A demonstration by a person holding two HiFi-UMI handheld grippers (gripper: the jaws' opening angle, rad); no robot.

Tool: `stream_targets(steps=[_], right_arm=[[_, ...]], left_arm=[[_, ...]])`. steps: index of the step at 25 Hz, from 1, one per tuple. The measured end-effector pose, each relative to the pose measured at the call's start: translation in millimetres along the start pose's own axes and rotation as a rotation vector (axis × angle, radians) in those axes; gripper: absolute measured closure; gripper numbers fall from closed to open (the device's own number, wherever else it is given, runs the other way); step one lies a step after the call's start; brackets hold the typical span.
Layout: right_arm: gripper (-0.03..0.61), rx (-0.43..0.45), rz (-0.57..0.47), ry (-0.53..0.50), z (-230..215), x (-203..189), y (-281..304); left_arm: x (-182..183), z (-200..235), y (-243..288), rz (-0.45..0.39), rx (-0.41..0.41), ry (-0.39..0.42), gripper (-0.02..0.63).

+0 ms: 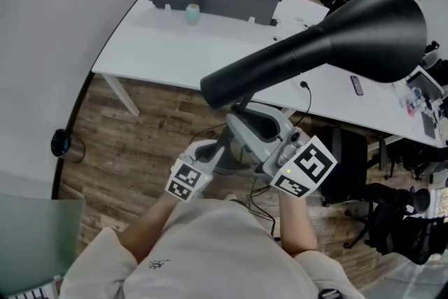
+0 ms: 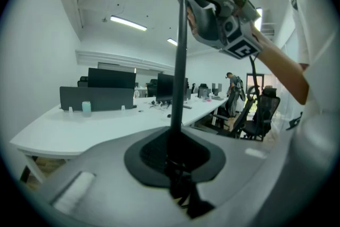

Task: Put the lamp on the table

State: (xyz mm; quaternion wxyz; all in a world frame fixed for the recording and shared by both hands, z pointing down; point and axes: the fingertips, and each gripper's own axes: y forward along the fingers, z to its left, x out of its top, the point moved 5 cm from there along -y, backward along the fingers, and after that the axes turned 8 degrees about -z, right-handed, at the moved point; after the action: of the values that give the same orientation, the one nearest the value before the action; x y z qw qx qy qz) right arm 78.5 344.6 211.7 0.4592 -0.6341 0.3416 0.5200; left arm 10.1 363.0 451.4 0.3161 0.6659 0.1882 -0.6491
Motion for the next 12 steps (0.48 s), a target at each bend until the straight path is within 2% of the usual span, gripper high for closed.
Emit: stream_targets(steps=[12], right_arm=[[0.532, 0.009, 0.001, 0.003, 28.8, -14.2, 36.9]], left_arm=[[-10.4, 25.4, -41.2, -0.010, 0.014, -0.002, 0.583]])
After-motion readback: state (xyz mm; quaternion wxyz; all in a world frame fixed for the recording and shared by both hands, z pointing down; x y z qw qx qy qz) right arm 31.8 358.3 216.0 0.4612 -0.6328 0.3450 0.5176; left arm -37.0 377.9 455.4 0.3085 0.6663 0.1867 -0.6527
